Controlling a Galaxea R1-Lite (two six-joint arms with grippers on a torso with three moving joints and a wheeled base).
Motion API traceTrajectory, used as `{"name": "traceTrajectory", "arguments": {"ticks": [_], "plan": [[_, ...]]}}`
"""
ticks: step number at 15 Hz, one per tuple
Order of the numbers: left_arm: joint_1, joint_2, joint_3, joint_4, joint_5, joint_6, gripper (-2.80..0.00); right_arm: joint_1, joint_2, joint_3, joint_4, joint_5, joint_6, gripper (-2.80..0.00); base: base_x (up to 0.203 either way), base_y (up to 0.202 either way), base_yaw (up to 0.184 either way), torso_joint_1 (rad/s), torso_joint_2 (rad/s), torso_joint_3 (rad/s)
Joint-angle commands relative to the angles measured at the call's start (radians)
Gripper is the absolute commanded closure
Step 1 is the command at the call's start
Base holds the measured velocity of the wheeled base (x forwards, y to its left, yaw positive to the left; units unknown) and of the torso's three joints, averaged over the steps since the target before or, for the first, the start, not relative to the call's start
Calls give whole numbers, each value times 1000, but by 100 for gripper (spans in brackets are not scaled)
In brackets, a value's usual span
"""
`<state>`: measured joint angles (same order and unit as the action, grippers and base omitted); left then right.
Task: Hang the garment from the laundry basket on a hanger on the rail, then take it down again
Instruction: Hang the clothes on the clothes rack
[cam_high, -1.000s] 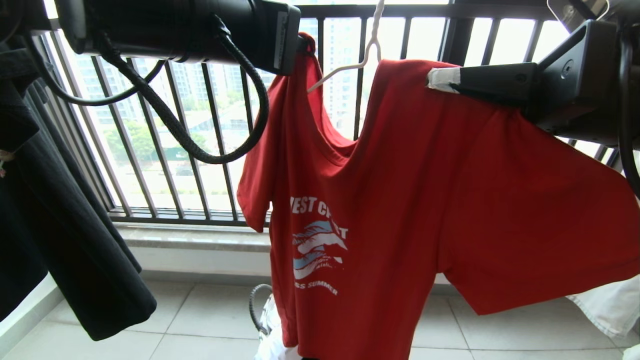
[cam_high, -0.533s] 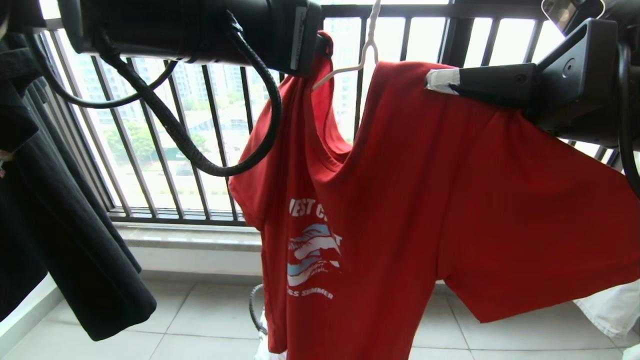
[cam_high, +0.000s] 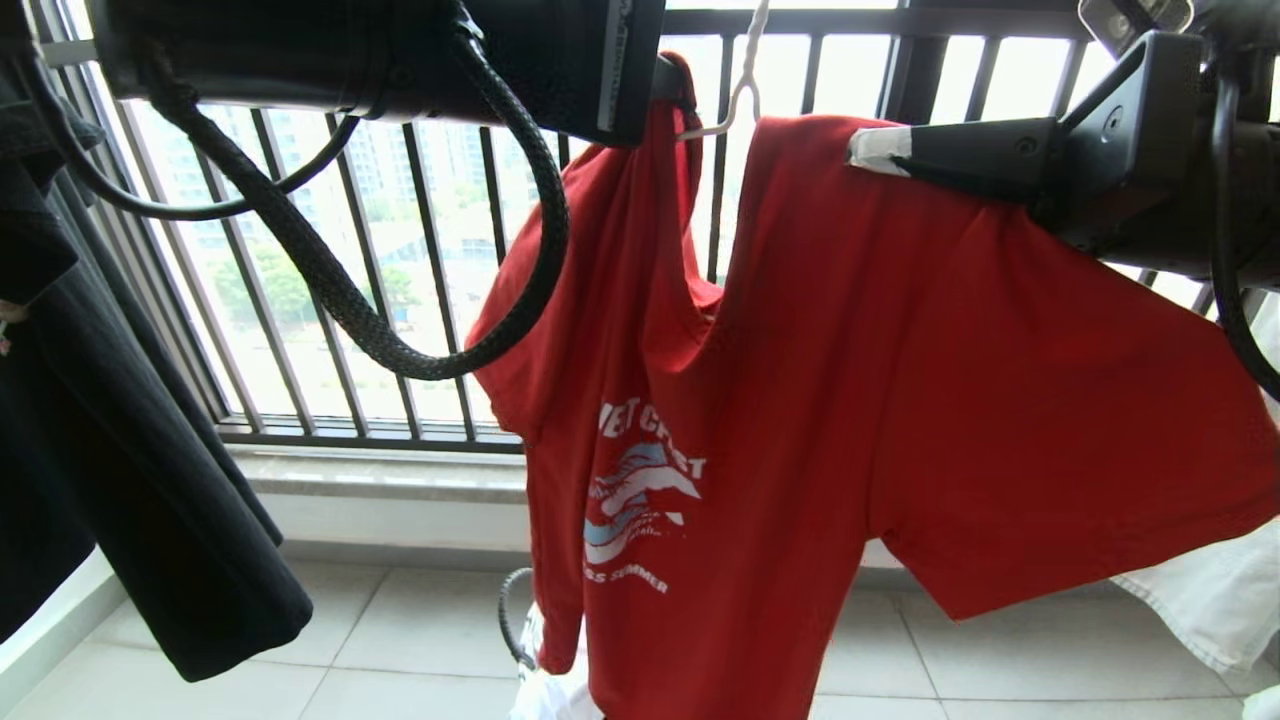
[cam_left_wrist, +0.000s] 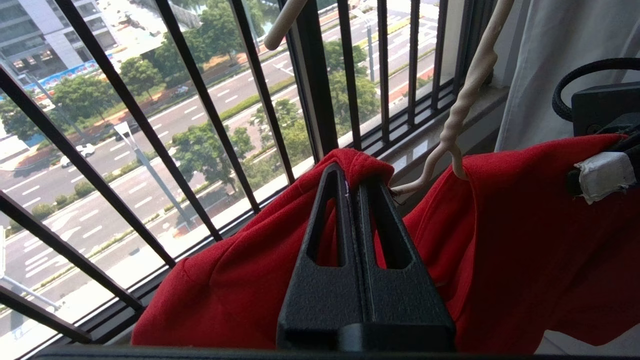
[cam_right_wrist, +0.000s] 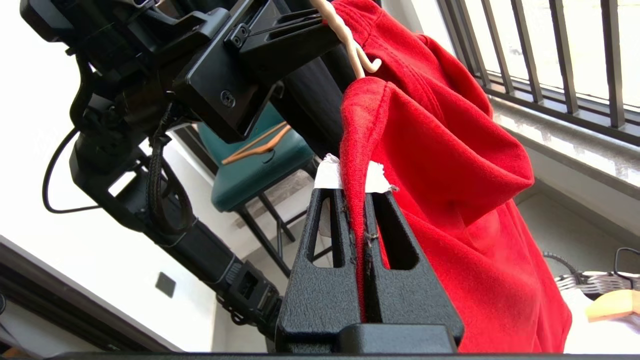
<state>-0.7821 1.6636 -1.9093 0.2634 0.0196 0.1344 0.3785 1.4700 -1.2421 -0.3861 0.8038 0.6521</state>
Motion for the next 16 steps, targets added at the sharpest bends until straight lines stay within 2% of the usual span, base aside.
{"name": "traceTrajectory", "arguments": {"ticks": [1, 8, 13, 14, 16], "plan": [[-23, 5, -8, 0, 0, 2, 0, -1, 13, -2, -2, 5, 3, 0, 0, 0, 0, 0, 0, 0], [-83, 24, -26, 2, 6, 4, 0, -1, 13, -5, 0, 2, 3, 0, 0, 0, 0, 0, 0, 0], [-111, 14, -24, 4, 38, 11, 0, -1, 13, -10, 0, -23, 3, 0, 0, 0, 0, 0, 0, 0], [-111, 15, -25, 4, 40, 11, -280, -1, 12, -10, 0, -23, 3, 0, 0, 0, 0, 0, 0, 0], [-111, 15, -25, 8, 40, 11, -280, -1, 12, -10, 0, -23, 3, 0, 0, 0, 0, 0, 0, 0]]}}
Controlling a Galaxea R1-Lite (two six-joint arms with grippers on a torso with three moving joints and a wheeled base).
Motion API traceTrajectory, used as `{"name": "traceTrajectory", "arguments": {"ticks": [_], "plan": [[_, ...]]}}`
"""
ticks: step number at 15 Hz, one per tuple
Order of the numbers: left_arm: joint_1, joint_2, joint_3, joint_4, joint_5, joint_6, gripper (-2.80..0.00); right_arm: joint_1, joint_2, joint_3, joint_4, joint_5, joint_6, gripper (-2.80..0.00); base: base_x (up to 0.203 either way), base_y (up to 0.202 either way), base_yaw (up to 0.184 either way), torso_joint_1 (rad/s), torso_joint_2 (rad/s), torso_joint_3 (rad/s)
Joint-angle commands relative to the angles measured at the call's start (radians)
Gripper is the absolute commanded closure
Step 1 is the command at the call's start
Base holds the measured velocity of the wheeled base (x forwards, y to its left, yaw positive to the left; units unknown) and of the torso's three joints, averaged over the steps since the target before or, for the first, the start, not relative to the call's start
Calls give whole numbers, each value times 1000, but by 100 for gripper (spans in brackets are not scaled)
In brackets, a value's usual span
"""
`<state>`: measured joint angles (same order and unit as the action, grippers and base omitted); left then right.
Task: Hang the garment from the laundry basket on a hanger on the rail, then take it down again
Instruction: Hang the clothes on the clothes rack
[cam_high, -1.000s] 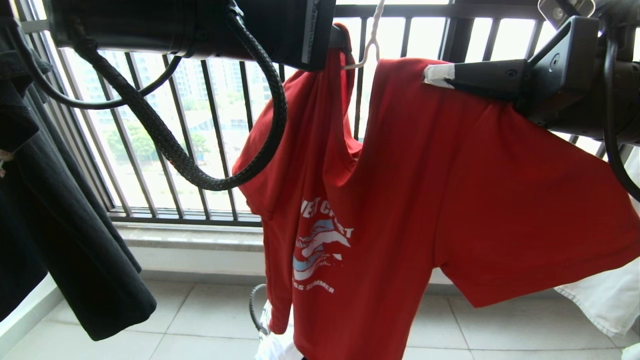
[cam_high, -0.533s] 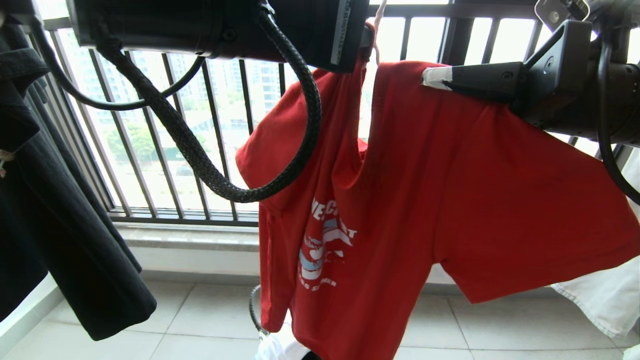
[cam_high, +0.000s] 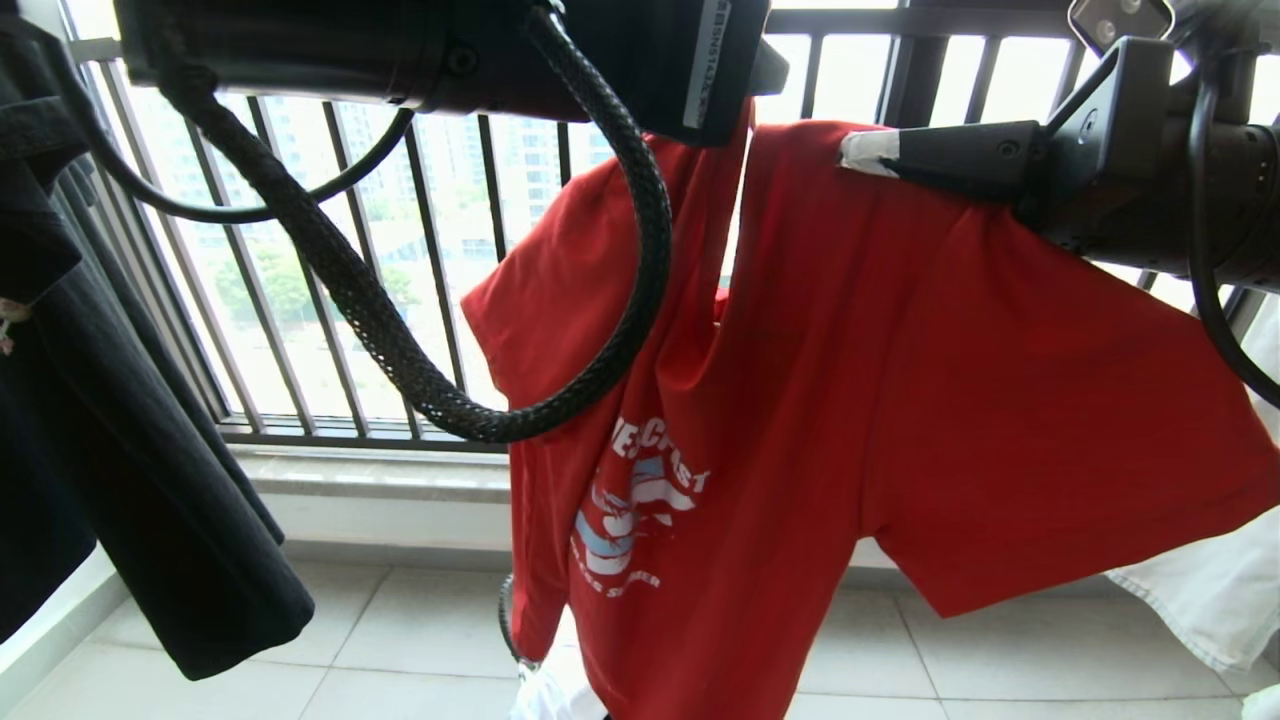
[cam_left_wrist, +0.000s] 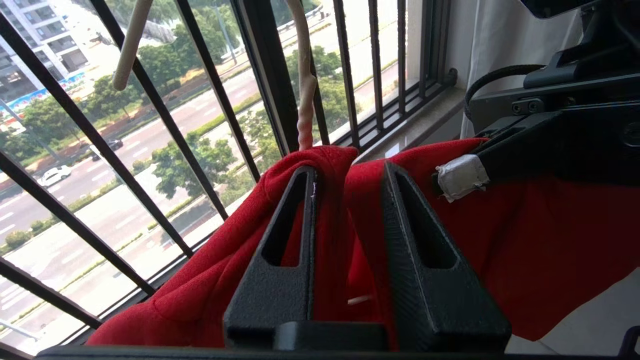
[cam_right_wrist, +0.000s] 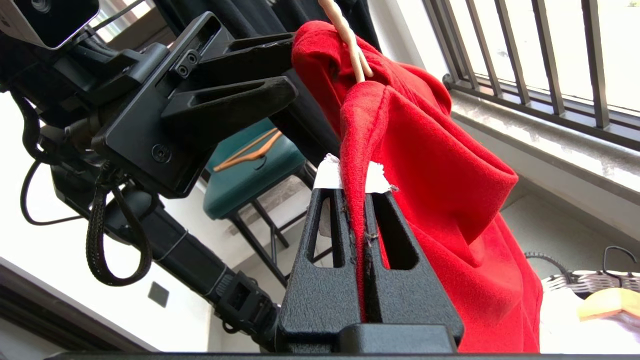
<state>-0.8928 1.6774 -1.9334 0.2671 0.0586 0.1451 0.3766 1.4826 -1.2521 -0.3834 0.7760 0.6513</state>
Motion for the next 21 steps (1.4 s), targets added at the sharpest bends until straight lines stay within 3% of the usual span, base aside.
{"name": "traceTrajectory", "arguments": {"ticks": [1, 3, 6, 8, 18, 19, 21], "plan": [[-2, -1, 1, 7, 1, 1, -280, 1, -1, 0, -3, 5, 4, 0, 0, 0, 0, 0, 0, 0], [-4, -8, 0, 37, 7, 1, -280, 0, -1, -1, -3, 5, 4, 0, 0, 0, 0, 0, 0, 0], [-21, -42, 0, 213, 35, -13, -280, -1, -1, -1, -3, 5, 4, 0, 0, 0, 0, 0, 0, 0], [-33, -69, 0, 286, 58, -54, -280, -1, -1, -3, -3, 3, 4, 0, 0, 0, 0, 0, 0, 0], [-55, -109, 26, 335, 73, -71, -280, -7, -2, -6, -3, 2, 5, 0, 0, 0, 0, 0, 0, 0], [-55, -117, 28, 336, 73, -78, 0, -7, -2, -6, -3, 2, 4, 0, 0, 0, 0, 0, 0, 0], [-51, -150, 41, 336, 73, -116, 0, -7, -1, -4, -3, 2, 4, 0, 0, 0, 0, 0, 0, 0]]}}
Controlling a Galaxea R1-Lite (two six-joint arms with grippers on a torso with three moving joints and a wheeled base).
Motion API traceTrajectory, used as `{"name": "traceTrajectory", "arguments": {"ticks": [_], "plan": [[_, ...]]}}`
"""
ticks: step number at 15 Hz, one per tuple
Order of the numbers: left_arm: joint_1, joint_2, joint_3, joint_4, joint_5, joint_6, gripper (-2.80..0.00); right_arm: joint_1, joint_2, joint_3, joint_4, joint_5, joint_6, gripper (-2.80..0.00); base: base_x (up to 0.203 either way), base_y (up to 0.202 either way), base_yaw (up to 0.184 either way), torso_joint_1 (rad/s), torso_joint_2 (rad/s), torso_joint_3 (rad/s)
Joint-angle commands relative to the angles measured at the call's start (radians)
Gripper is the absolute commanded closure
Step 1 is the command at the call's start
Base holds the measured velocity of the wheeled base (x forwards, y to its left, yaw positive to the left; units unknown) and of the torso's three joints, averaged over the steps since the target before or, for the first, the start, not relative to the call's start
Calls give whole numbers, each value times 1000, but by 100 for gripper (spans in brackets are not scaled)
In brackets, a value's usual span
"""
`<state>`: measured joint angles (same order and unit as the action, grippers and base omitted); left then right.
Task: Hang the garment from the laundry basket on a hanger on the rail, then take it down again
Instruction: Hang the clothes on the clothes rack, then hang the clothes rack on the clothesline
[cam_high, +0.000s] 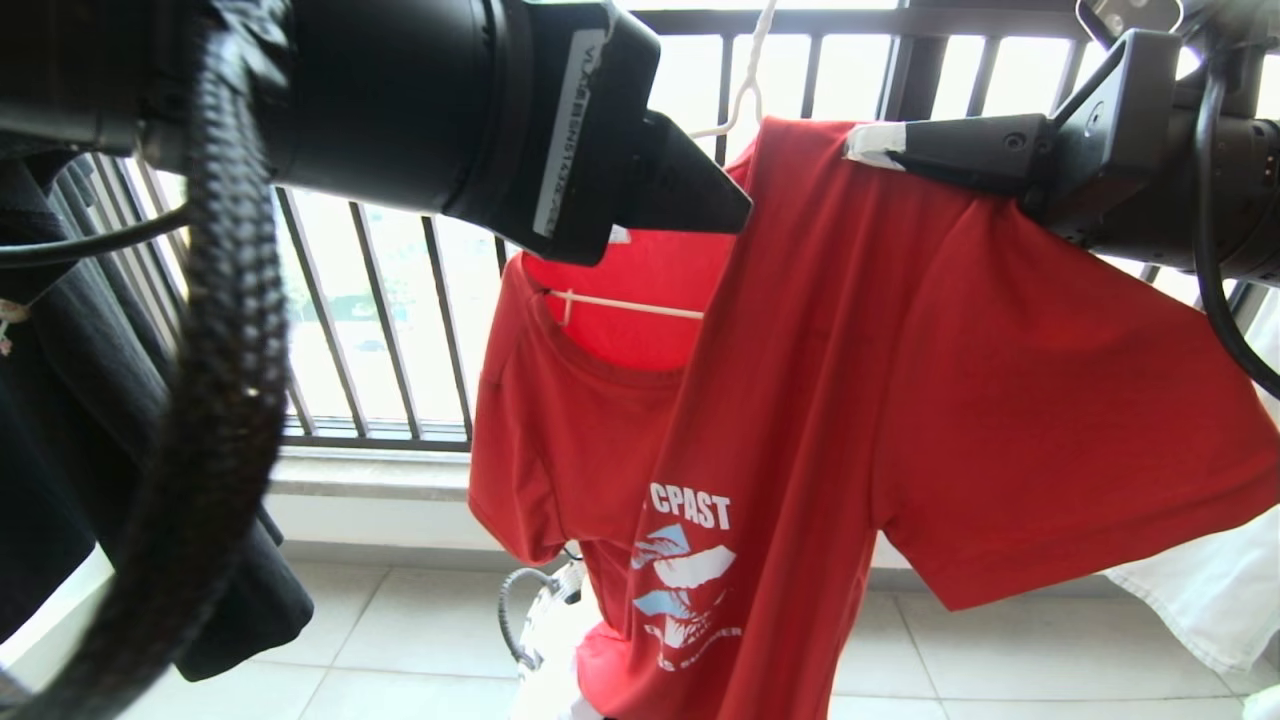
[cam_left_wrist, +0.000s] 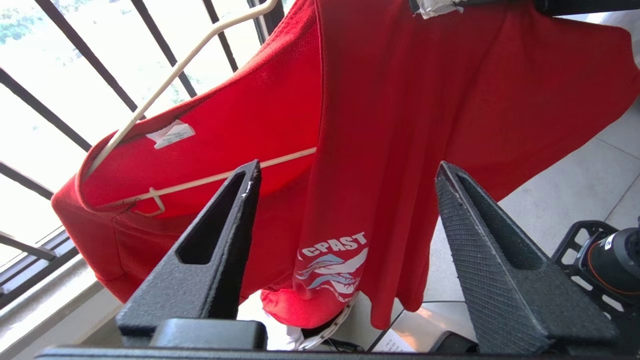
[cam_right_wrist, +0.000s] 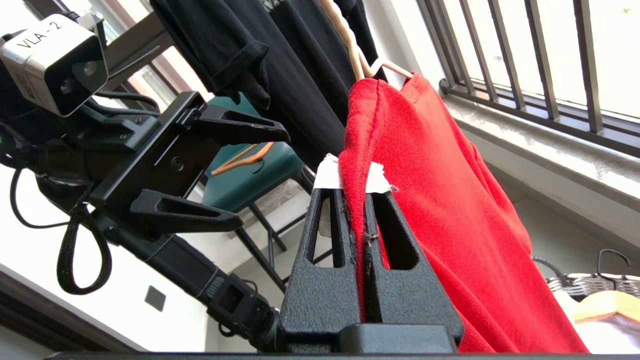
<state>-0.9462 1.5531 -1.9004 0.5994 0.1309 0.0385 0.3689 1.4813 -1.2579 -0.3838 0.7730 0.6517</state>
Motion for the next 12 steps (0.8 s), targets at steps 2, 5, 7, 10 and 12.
{"name": "traceTrajectory", "arguments": {"ticks": [2, 5, 7, 10, 12], "plan": [[31, -82, 74, 3, 2, -63, 0, 1, 4, 2, -3, 4, 2, 0, 0, 0, 0, 0, 0, 0], [123, -169, 229, -10, 3, -159, 0, -2, 4, 10, -3, -52, -7, 0, 0, 0, 0, 0, 0, 0], [227, -216, 329, -94, -9, -201, 0, -3, 4, 6, -1, -59, -13, 0, 0, 0, 0, 0, 0, 0], [346, -253, 450, -254, -99, -211, 0, -57, -3, 11, 2, -65, -25, 0, 0, 0, 0, 0, 0, 0], [371, -247, 458, -285, -124, -209, 0, -105, -22, 35, 2, -66, -53, 0, 0, 0, 0, 0, 0, 0]]}}
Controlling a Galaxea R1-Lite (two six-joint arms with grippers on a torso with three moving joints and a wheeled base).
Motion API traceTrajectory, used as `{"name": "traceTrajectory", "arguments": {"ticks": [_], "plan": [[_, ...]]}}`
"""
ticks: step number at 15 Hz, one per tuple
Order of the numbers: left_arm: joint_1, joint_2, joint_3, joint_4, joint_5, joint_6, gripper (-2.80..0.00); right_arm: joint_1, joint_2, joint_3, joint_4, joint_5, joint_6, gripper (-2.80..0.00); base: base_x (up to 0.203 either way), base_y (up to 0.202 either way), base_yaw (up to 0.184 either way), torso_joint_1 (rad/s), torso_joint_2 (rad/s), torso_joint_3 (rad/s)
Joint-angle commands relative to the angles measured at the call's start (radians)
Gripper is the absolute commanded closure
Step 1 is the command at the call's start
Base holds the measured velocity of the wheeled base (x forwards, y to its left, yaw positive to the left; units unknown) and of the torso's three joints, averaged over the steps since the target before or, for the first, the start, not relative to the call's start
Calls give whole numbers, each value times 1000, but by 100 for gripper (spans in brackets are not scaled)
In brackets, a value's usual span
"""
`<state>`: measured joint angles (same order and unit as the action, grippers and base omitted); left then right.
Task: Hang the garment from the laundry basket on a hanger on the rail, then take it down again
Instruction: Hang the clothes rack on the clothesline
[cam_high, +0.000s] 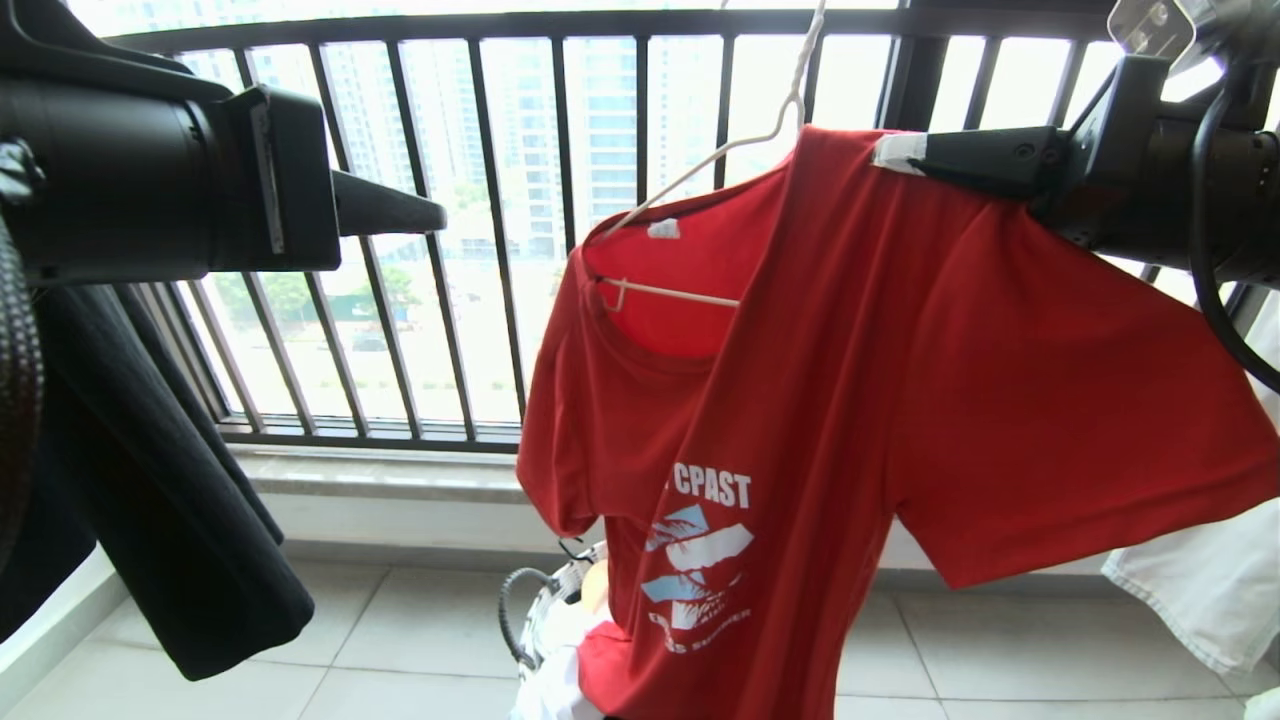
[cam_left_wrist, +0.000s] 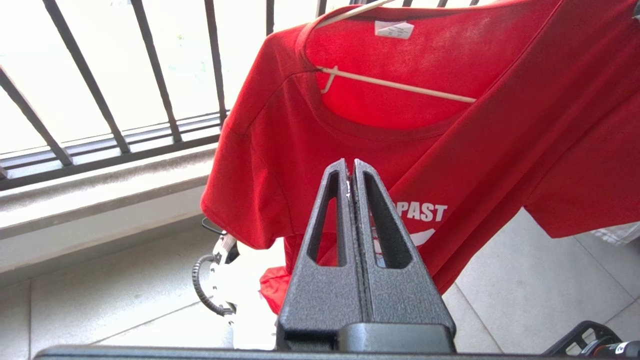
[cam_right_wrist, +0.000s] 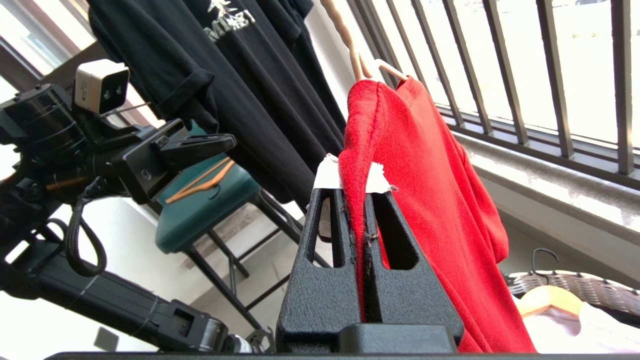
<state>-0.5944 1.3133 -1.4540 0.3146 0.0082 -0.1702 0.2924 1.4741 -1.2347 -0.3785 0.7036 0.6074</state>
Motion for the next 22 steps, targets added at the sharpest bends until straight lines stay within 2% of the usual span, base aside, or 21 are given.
{"name": "traceTrajectory", "arguments": {"ticks": [1, 4, 8, 10, 15, 17, 22], "plan": [[21, 8, 7, -2, -2, 1, 0, -59, -22, 18, 1, 3, -28, 0, 0, 0, 0, 0, 0, 0], [29, 58, -2, -38, -2, 0, 0, -107, -68, 13, 71, -7, -41, 0, 0, 0, 0, 0, 0, 0], [50, 101, -6, -51, -2, 1, 0, -129, -136, 23, 142, -27, -72, 0, 0, 0, 0, 0, 0, 0], [54, 109, -9, -51, -2, 3, 0, -142, -161, 38, 154, -39, -105, 0, 0, 0, 0, 0, 0, 0], [125, 118, -46, -51, -6, 0, 0, -200, -197, 86, 150, -41, -117, 0, 0, 0, 0, 0, 0, 0], [133, 110, -46, -49, -33, -2, 0, -206, -212, 93, 147, -41, -127, 0, 0, 0, 0, 0, 0, 0], [133, 104, -46, -51, -34, -2, 0, -221, -268, 115, 150, -41, -127, 0, 0, 0, 0, 6, -102, -137]]}}
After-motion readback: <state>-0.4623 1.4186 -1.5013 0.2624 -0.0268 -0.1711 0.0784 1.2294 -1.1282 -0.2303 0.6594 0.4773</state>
